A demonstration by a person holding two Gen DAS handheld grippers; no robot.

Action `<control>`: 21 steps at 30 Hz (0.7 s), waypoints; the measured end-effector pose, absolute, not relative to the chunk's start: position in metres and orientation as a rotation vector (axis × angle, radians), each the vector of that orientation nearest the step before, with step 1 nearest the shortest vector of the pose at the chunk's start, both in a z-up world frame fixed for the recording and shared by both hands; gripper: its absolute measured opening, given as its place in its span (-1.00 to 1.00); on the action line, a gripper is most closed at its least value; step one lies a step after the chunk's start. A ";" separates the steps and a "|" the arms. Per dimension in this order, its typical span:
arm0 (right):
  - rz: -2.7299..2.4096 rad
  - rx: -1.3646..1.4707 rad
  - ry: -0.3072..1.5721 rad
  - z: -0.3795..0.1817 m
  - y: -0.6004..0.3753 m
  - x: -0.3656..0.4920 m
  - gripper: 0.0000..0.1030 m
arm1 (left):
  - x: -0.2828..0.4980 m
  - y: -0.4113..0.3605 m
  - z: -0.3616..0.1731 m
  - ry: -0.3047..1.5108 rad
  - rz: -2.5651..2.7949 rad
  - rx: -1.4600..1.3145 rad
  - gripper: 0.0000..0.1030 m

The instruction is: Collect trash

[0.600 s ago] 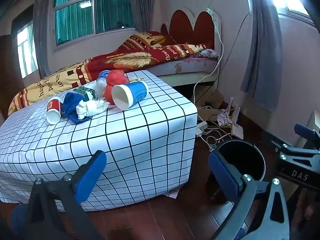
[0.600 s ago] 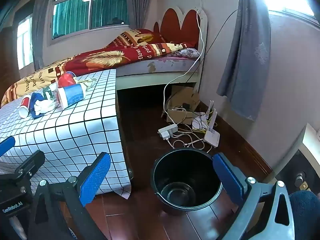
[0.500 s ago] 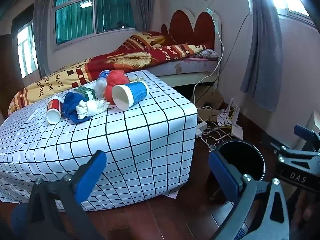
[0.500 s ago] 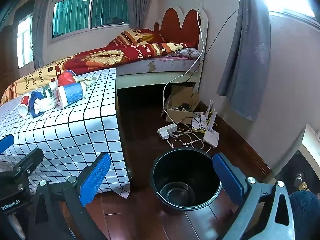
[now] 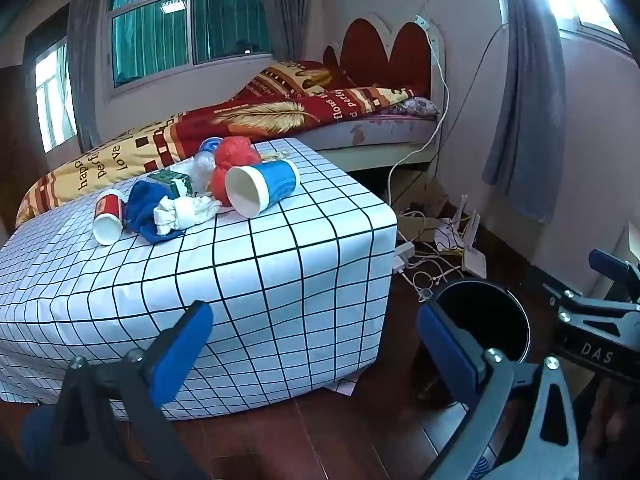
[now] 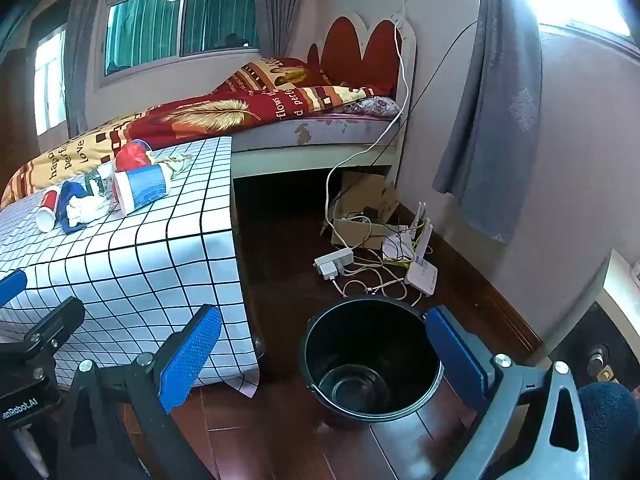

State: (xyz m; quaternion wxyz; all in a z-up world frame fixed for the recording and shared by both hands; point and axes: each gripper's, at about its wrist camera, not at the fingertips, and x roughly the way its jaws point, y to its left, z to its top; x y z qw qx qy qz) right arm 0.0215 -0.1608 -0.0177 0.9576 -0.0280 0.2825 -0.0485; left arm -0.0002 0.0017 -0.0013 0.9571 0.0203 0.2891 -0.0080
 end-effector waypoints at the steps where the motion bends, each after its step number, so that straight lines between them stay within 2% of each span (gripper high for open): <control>1: -0.098 -0.056 0.574 -0.018 -0.161 0.021 1.00 | 0.000 0.002 -0.002 0.588 -0.015 0.040 1.00; 21: -0.099 -0.066 0.578 -0.016 -0.165 0.026 1.00 | 0.001 0.002 -0.003 0.593 -0.014 0.040 1.00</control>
